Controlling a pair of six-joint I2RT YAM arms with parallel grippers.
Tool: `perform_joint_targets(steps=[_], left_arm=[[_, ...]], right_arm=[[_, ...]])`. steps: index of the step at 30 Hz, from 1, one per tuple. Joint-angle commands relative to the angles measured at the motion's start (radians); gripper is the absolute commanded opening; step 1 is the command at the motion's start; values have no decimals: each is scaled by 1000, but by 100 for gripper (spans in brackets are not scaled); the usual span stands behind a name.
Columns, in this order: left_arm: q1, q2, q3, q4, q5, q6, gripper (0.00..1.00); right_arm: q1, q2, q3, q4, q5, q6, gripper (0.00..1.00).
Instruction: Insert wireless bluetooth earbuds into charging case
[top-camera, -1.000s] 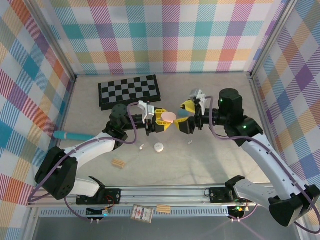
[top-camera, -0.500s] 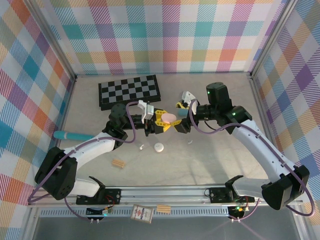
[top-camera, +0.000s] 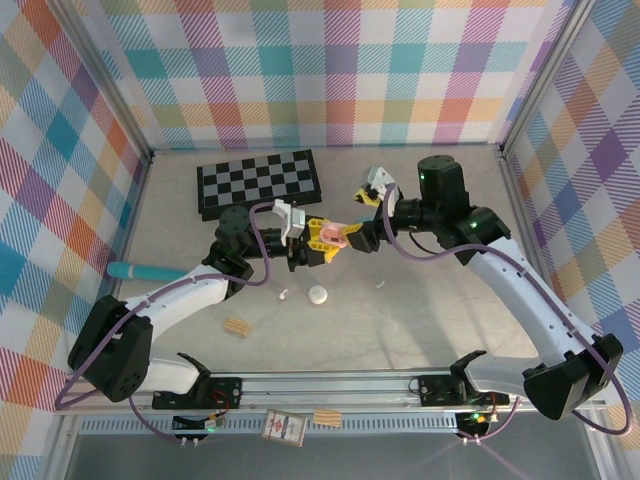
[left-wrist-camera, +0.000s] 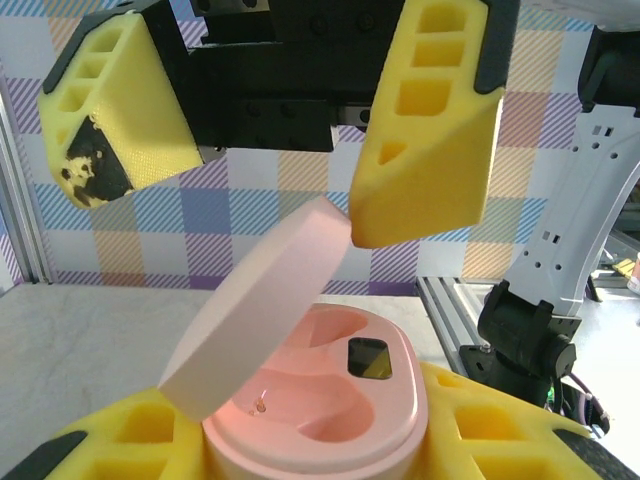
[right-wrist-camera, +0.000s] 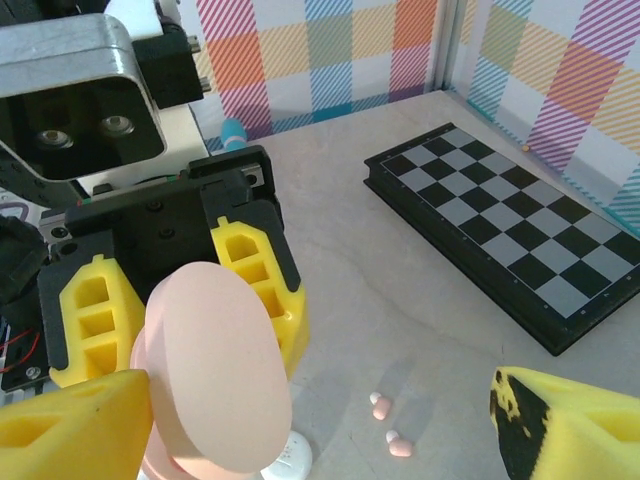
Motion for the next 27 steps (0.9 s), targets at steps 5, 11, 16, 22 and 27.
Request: perform_joint_targets(steps=[5,11,16,22,27], left_arm=[[3,-37,1,29,51,22,32],[3,-49,-4,31,48,19,32],[3,-60,-9,27,44,20,32],[3,-59,-10,30,23,21,32],[4,-49,-5,35,0,15,32]], right_arm=[[-4,18,33,55,55,64,84],[-3,32,43,50,99,96,80],[-5,47,67,32,123,139,77],[-5,45,72,11,75,125,77],[-5,21,65,14,-34,120,81]])
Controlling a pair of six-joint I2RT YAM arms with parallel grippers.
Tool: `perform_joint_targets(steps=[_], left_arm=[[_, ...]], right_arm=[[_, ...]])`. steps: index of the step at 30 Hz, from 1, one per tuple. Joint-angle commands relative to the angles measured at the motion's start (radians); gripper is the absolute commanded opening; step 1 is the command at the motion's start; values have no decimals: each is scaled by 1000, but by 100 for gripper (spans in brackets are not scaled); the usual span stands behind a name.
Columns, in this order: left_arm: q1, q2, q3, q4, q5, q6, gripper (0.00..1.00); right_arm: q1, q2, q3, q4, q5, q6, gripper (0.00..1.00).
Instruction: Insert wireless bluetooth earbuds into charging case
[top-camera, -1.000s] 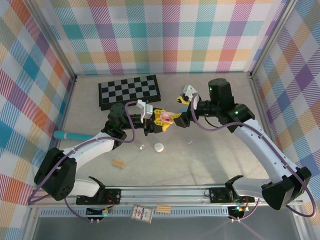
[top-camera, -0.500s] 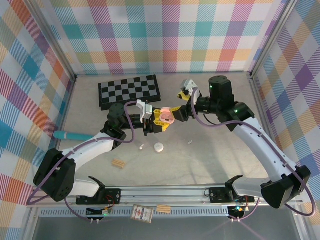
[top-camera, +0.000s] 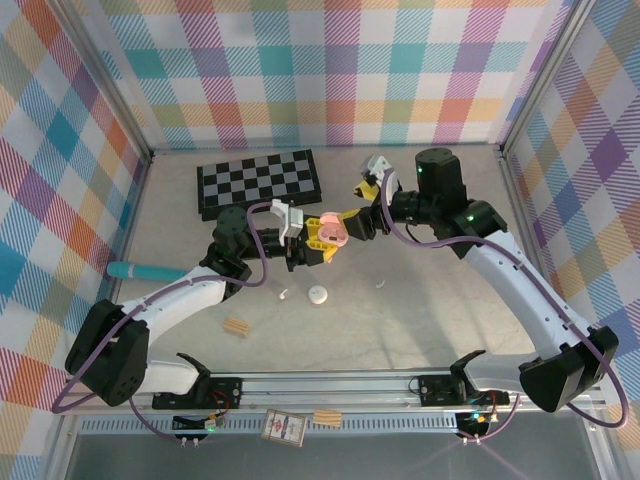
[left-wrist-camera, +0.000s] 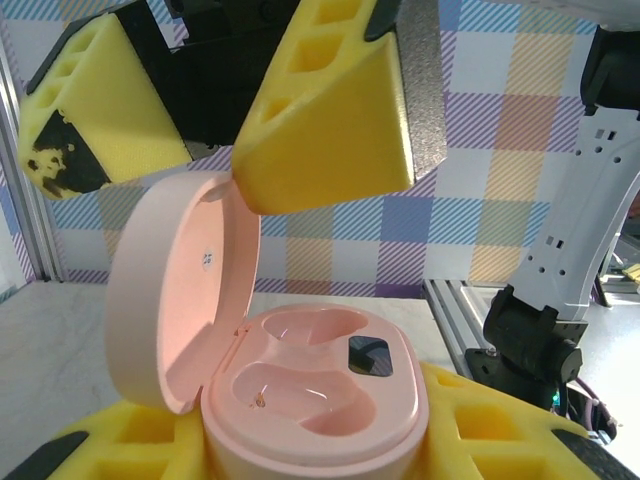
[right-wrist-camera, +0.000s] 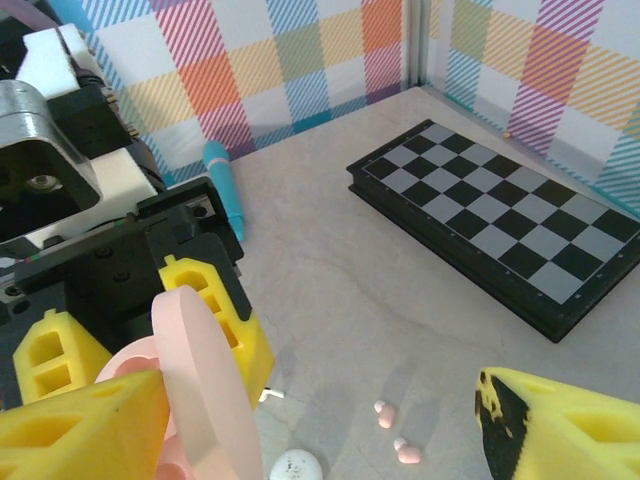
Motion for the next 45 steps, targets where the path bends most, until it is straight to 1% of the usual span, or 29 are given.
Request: perform_joint_targets(steps=[1,6,11,14,19,21,22,25,29,36,38,39,41,44,45], left_arm=[[0,-21,3,54,18,13,32],[0,-6,4,101,15,-21,32],[0,2,12,116,24,-41,32],[0,5,17,116,31,-46,32],[0,12,24,121,35,-57,32],[0,16,26,131,38,-66,32],[0,17,27,132,39,-66,32],[0,21,27,132,40,-66,32],[0,24,29,140,32,-73,32],[1,27,30,169,47,-102,32],[0,24,28,169,46,-103,32],[0,21,25,169,44,-102,32],[0,16,21,168,42,-101,32],[1,12,17,164,35,-96,32],[0,11,16,162,32,-95,32]], right_arm=[[-5,-24,17,3,-72,5,82],[-4,-35,-3,4,-87,-29,84],[-3,-34,-19,4,-62,-71,83],[-3,-33,-23,13,-52,-79,75],[4,-38,-38,21,-84,-128,60],[7,-38,-45,33,-79,-132,46],[8,-38,-49,39,-79,-133,41],[13,-37,-48,46,-89,-131,30],[22,-34,-49,46,-102,-146,23],[39,-24,-51,52,-87,-170,22],[41,-23,-50,59,-84,-168,17],[42,-24,-49,60,-82,-168,16],[42,-27,-49,57,-77,-169,10],[43,-38,-54,53,-65,-172,5],[43,-42,-55,55,-64,-173,5]])
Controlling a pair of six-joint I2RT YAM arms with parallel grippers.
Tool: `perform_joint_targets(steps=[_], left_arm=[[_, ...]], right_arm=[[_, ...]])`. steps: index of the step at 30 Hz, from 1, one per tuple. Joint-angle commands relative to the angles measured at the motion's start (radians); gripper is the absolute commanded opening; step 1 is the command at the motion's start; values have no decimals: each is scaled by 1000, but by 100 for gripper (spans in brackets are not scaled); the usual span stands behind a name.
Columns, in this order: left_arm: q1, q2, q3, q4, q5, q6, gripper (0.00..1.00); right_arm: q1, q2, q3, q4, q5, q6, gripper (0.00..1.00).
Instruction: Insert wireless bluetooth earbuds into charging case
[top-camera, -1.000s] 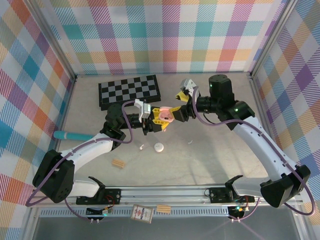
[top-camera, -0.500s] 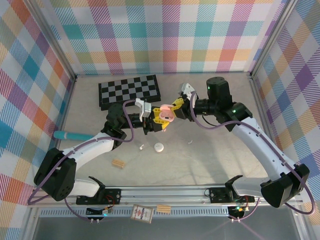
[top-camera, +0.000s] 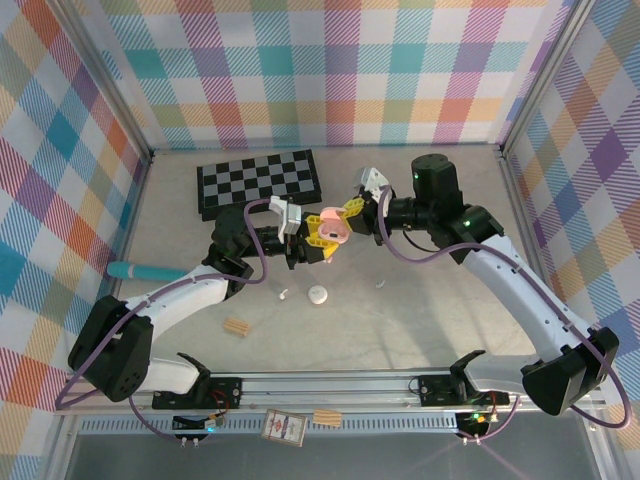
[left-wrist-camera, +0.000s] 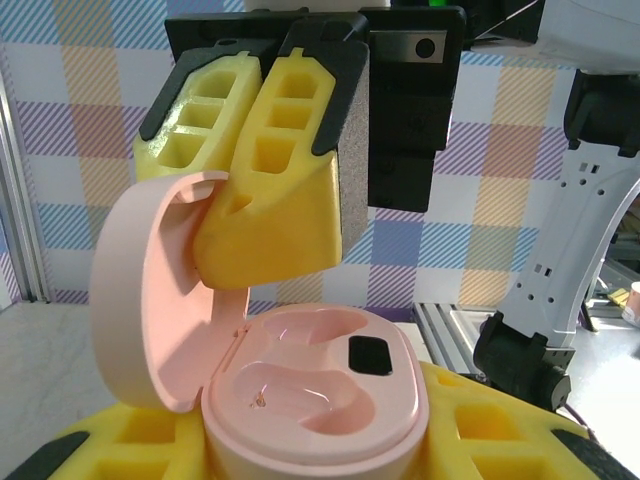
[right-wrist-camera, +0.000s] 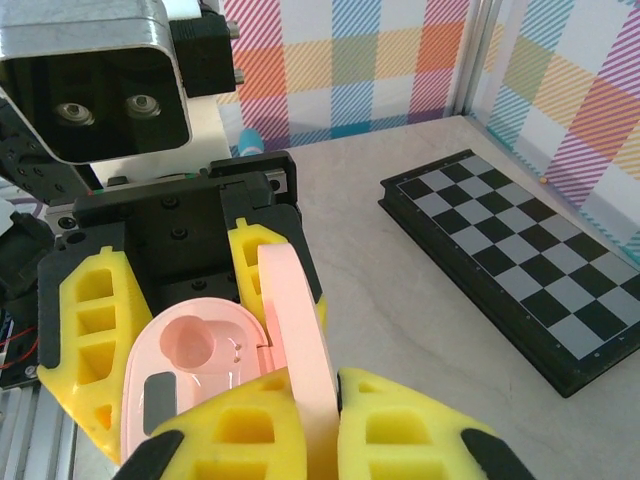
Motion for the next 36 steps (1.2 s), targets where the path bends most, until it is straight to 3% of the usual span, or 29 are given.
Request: perform_joint_targets(steps=[1,5,10,18,20,31,36], left_arm=[[0,-14,15,47,21,1,34],[0,-2,19,47,7,4,48],[0,-3,18,45,-21,4,55],[0,-7,11,27,-68,-1,77],[0,-3,15,32,-82,-20,77],[1,32,21,102,-76,-78,50],[1,27,21,101,-69,-75,52]], right_arm=[[8,-28,-11,23,-9,-11,5],[16,-33,-22,54,12,-3,4],[26,-42,-44,117,57,2,4],[30,-50,-70,178,100,7,3],[31,-51,-76,185,105,6,3],[33,-62,-95,208,111,10,4],[32,-58,-94,198,92,6,4]])
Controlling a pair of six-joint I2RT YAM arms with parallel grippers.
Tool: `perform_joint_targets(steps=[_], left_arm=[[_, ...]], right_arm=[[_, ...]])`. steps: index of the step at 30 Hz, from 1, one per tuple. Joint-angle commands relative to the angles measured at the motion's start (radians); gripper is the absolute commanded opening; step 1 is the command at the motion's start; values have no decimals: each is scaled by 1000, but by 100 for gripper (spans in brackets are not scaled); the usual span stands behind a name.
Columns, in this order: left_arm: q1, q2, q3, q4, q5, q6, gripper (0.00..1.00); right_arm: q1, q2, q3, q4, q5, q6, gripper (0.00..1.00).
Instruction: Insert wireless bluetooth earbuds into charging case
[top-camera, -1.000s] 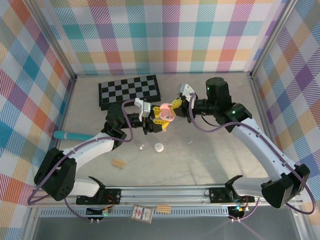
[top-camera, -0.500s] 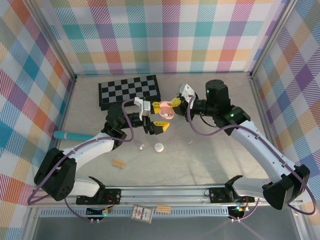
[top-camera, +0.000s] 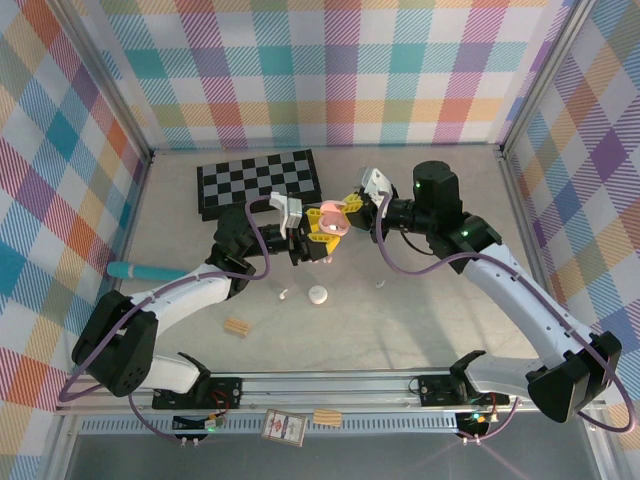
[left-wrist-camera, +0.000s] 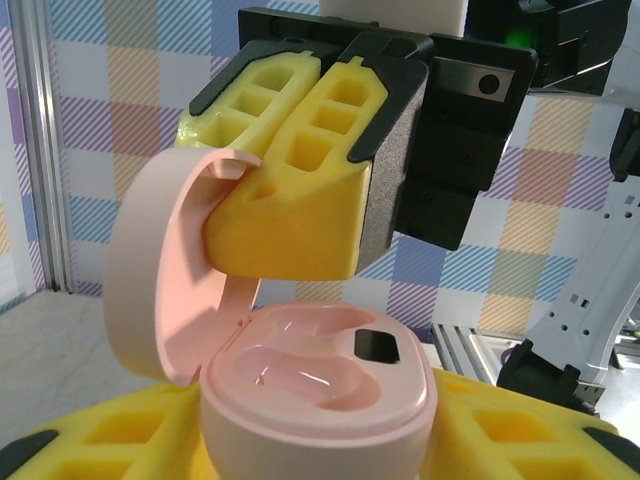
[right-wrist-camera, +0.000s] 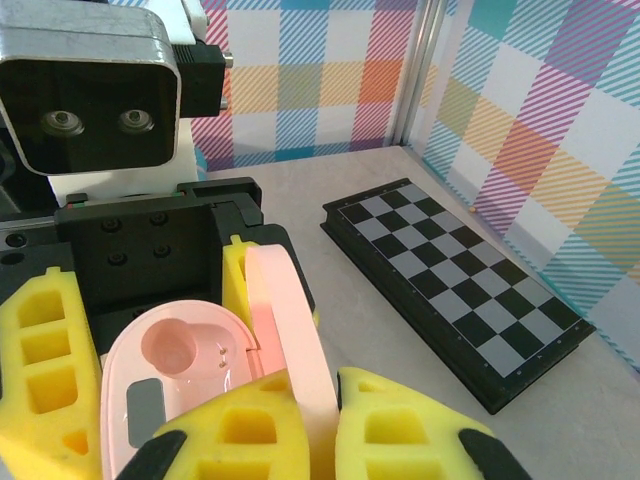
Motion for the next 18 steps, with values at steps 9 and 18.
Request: perform_joint_targets(steps=[9,18], left_arm=[[2,-8,20,49,11,3,55],[2,-8,24,46,15,3,55]], right_arm=[[6,-7,2,11,-42,-3,5],[6,-3,6,-5,-54,-12,5]])
